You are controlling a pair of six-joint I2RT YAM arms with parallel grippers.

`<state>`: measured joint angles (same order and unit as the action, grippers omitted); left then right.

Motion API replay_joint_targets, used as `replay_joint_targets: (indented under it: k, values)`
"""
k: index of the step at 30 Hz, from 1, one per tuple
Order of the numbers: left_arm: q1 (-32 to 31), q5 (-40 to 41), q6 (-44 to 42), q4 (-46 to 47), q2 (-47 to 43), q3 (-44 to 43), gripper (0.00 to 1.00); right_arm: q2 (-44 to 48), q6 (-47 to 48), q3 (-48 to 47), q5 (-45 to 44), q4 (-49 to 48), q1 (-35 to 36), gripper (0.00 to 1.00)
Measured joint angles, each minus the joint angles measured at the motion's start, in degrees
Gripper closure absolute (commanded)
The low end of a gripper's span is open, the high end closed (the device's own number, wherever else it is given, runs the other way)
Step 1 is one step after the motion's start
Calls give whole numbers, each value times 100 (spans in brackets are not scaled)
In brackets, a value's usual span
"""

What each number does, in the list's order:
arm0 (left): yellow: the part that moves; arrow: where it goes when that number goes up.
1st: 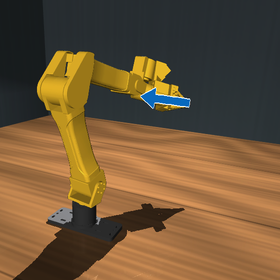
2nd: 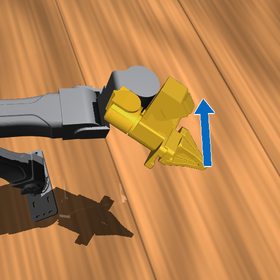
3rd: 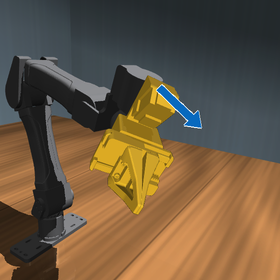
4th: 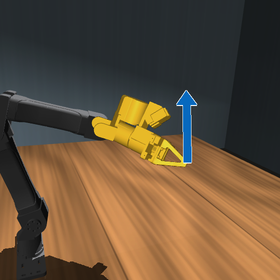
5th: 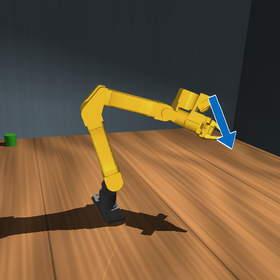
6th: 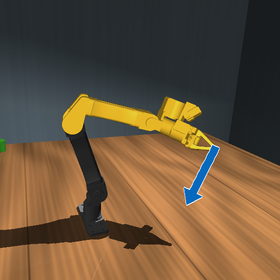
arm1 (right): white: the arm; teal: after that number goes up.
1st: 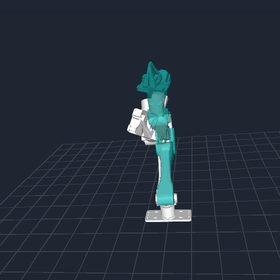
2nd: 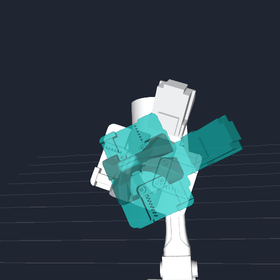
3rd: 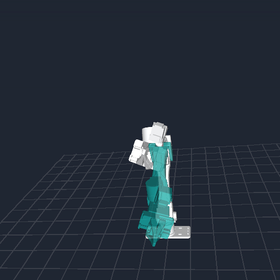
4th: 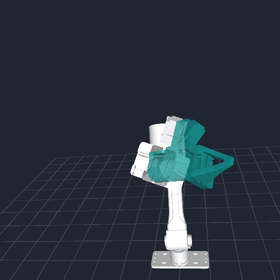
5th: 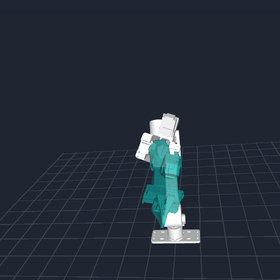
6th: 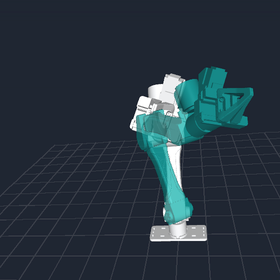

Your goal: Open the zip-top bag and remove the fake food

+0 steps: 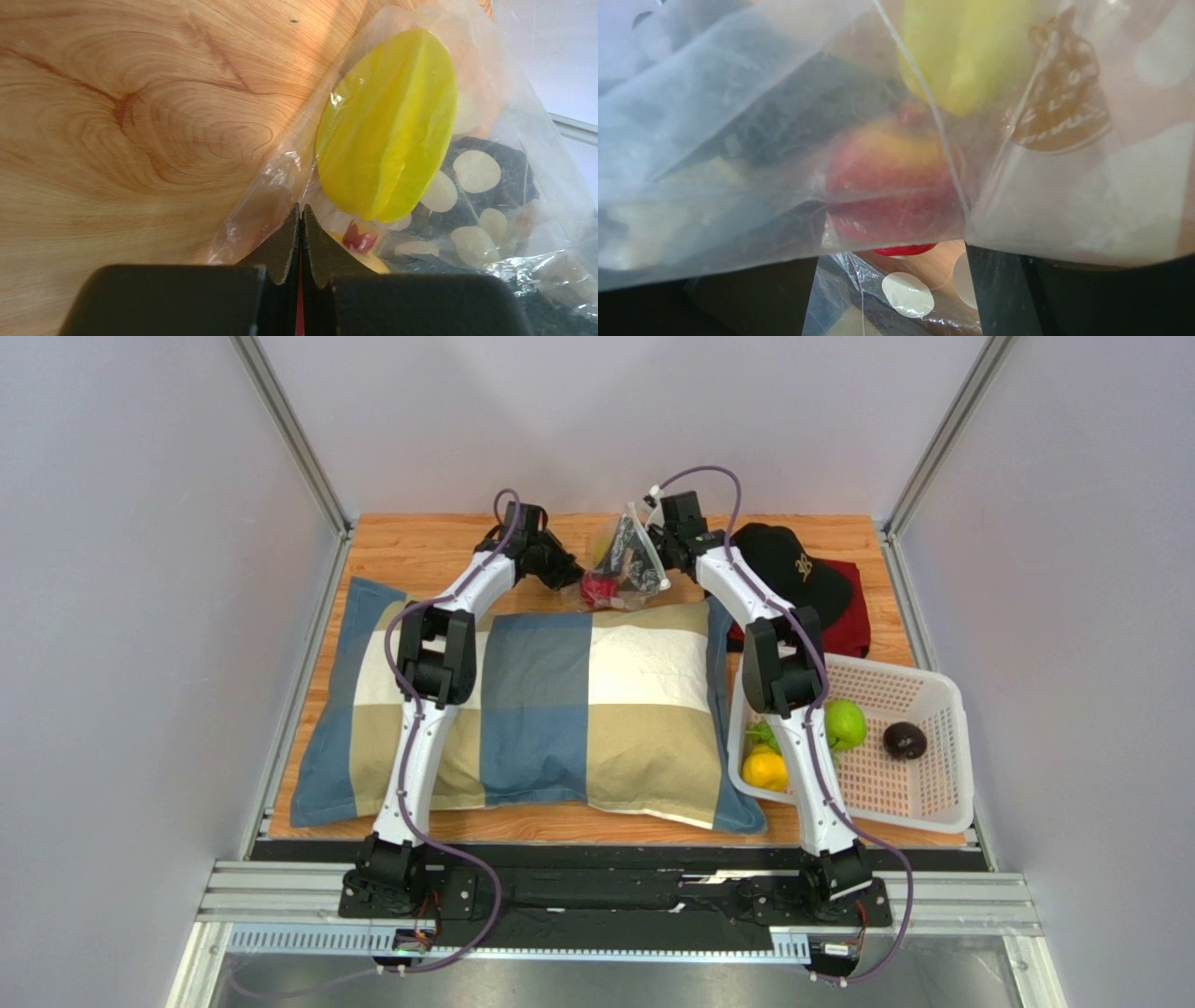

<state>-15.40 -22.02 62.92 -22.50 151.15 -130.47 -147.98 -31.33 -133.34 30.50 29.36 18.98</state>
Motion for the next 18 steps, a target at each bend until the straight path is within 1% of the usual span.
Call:
replay_joint_targets:
  k: [6, 12, 14, 18]
  values:
    - [-7, -37, 138, 184, 0, 48, 100, -216, -229, -175, 164, -74, 0, 25]
    - [7, -46, 219, 286, 0, 81, 100, -431, -511, -315, 400, -271, -4, 19]
    - [9, -48, 232, 354, 0, 125, 100, -487, -619, -337, 466, -350, -4, 15]
    - [15, -258, 234, 570, 0, 306, 100, -581, -748, -337, 535, -511, 2, 11]
